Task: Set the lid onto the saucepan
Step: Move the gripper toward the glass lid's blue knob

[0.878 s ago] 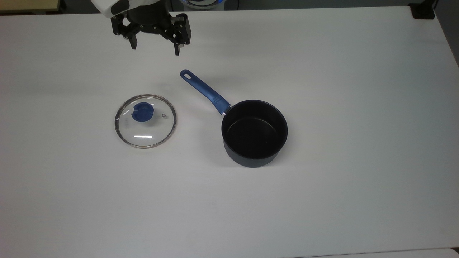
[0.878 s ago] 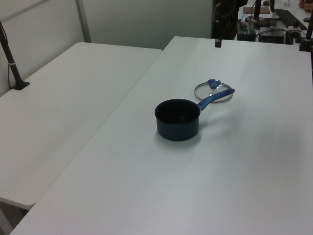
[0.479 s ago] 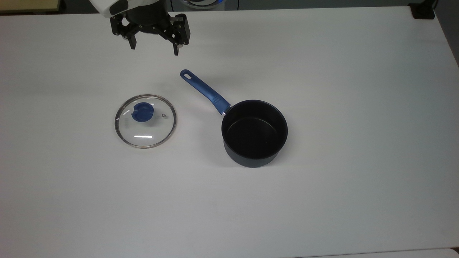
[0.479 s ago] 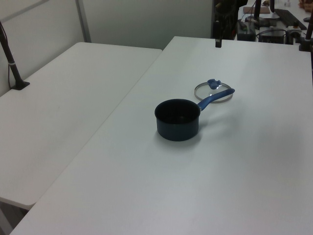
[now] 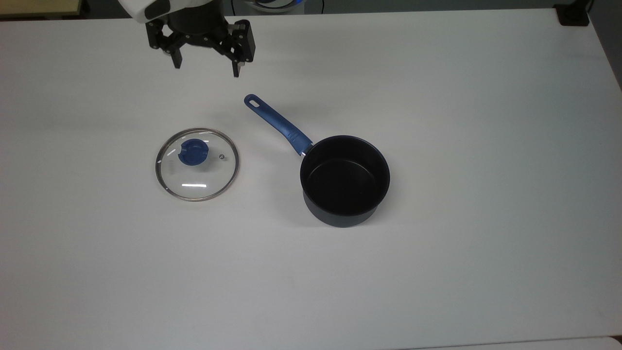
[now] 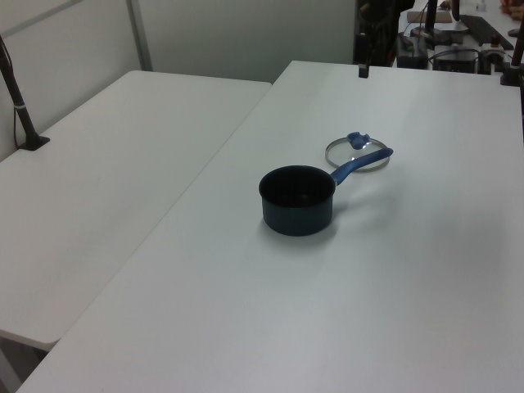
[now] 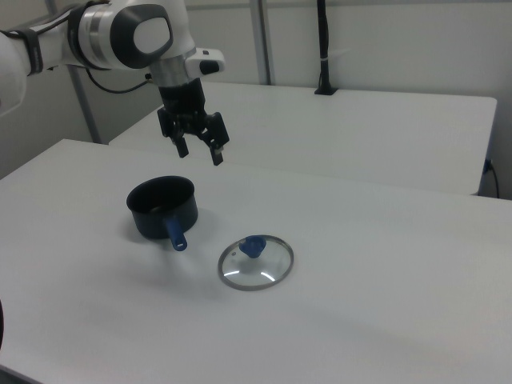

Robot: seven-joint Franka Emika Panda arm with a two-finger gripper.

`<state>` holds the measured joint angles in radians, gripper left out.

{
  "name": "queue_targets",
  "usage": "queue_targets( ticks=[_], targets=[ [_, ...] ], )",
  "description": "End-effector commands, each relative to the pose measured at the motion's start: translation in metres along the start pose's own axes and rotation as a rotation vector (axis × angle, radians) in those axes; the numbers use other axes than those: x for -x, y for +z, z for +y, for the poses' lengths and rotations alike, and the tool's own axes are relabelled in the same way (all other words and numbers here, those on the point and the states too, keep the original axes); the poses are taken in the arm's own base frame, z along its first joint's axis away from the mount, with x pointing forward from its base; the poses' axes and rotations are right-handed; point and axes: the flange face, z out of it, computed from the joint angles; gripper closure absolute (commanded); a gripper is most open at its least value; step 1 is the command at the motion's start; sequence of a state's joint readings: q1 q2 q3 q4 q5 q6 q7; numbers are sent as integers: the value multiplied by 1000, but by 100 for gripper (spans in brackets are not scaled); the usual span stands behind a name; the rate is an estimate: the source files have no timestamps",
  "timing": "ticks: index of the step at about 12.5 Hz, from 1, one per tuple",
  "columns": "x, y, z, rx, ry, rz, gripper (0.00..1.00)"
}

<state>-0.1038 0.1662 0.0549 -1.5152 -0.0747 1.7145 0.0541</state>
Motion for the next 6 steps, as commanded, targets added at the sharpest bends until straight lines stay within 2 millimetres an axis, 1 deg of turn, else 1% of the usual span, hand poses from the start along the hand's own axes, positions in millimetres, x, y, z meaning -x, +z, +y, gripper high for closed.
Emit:
queue_targets(
  ticks=[1, 3, 4, 5, 6],
  targets=[
    [-7, 1, 1, -19, 19, 45, 0],
    [-13, 10, 3, -20, 15, 50, 0],
    [-20, 23, 5, -20, 17, 53, 0],
    [-26, 40, 5, -16, 20, 35, 0],
    [-30, 49, 7, -12, 14, 33, 0]
  ],
)
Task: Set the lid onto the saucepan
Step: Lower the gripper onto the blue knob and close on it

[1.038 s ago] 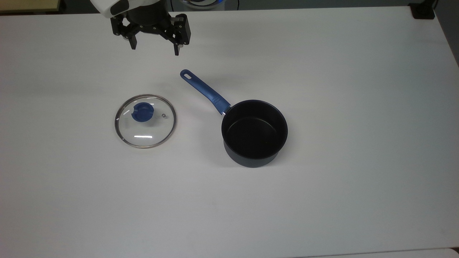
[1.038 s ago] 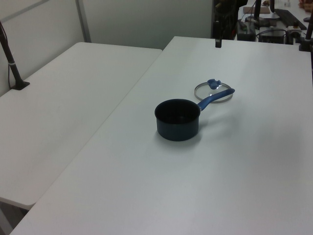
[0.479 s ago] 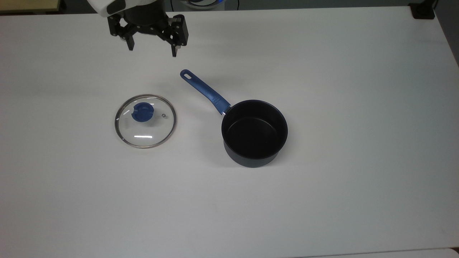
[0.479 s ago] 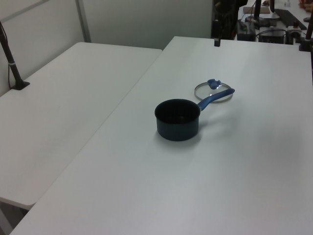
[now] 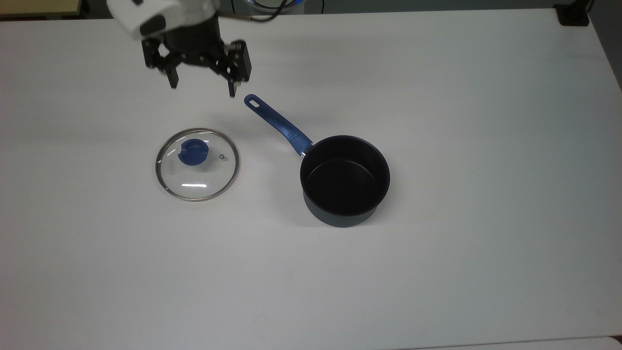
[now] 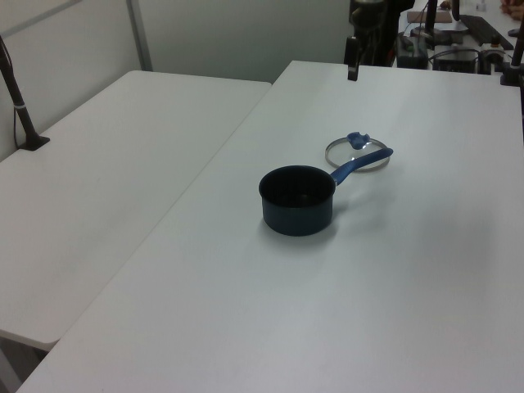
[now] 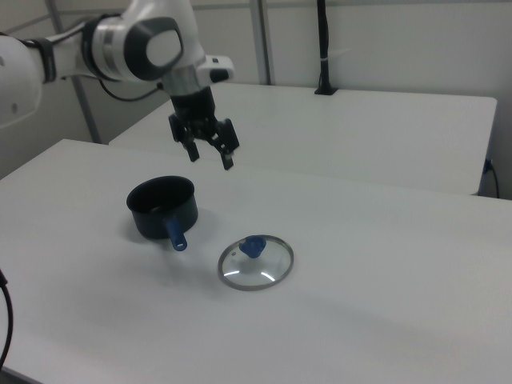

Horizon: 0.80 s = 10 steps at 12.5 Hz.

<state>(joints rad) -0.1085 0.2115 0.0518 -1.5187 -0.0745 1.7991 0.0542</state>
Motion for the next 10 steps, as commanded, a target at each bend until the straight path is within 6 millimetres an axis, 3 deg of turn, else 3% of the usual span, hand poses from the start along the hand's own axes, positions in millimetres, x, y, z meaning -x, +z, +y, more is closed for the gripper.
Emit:
queue_targets(
  ticks=[1, 5, 10],
  targets=[
    [-16, 31, 17, -8, 24, 22, 0],
    [-33, 100, 39, -5, -148, -18, 0],
    [-27, 170, 50, 25, -256, -139, 0]
  ],
)
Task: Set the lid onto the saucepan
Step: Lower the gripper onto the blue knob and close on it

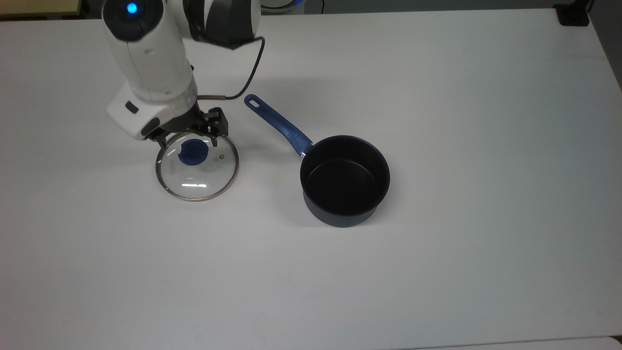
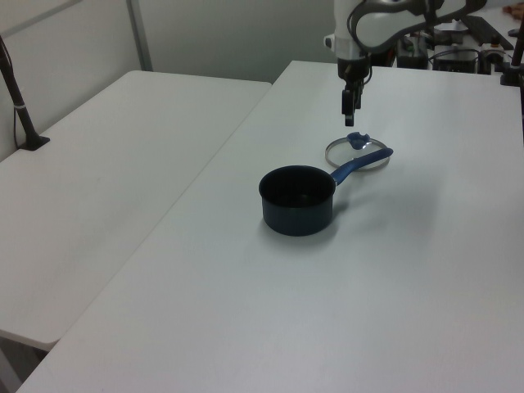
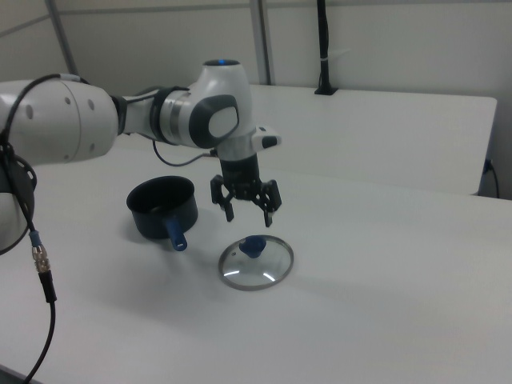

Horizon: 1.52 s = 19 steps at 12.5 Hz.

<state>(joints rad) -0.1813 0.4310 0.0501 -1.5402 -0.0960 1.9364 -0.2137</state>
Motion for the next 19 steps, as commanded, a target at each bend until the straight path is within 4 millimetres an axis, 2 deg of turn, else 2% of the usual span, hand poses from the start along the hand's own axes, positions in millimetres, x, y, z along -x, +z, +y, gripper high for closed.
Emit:
queue_targets(
  ticks=[1, 3, 5, 7, 9, 11, 12, 13, 16, 19],
  targets=[
    [2, 38, 7, 36, -50, -60, 0],
    [3, 54, 4, 44, -63, -89, 3],
    [3, 57, 4, 45, -65, -95, 12],
    [1, 61, 1, 46, -69, -96, 29],
    [-2, 59, 0, 42, -44, -64, 56],
    [-4, 54, -2, 37, -33, -58, 71],
    [-3, 51, -1, 38, -32, -56, 74],
    [-2, 43, 0, 37, -27, -50, 77],
    [-3, -17, 3, 3, 58, 28, 77],
    [-12, -55, -6, -17, 114, 65, 77]
  ],
)
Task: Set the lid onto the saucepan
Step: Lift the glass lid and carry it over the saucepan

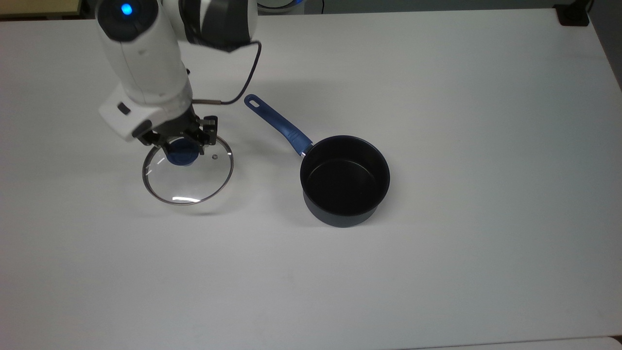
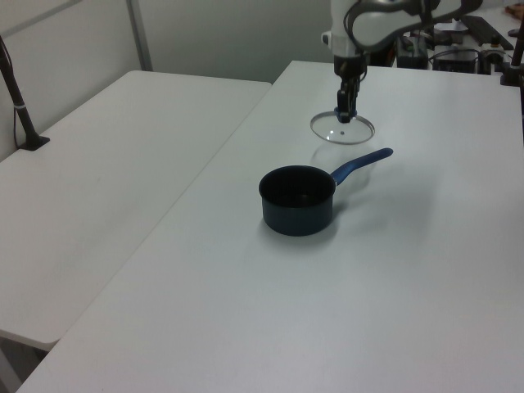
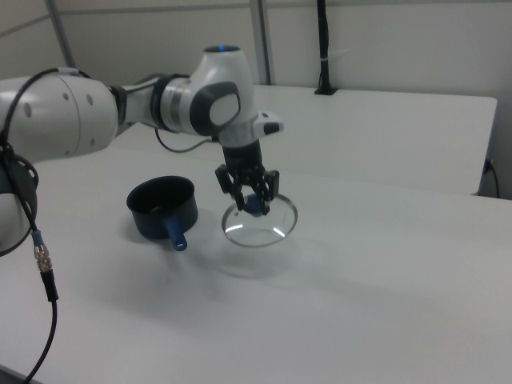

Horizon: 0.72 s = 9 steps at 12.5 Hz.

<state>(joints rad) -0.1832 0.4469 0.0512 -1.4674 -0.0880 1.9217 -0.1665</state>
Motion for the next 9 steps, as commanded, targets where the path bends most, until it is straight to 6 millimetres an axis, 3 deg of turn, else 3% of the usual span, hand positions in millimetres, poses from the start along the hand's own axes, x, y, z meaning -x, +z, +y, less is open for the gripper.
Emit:
queue_targets(
  ticks=[1, 3, 4, 7, 9],
  targets=[
    [-7, -47, -33, -21, 51, 27, 77],
    [-11, -67, -93, -40, 10, 3, 77],
    [-13, -72, -132, -42, 1, 7, 77],
    [-6, -77, -236, -40, -62, 10, 77],
    [-1, -74, -273, -42, -80, 3, 77]
  ],
)
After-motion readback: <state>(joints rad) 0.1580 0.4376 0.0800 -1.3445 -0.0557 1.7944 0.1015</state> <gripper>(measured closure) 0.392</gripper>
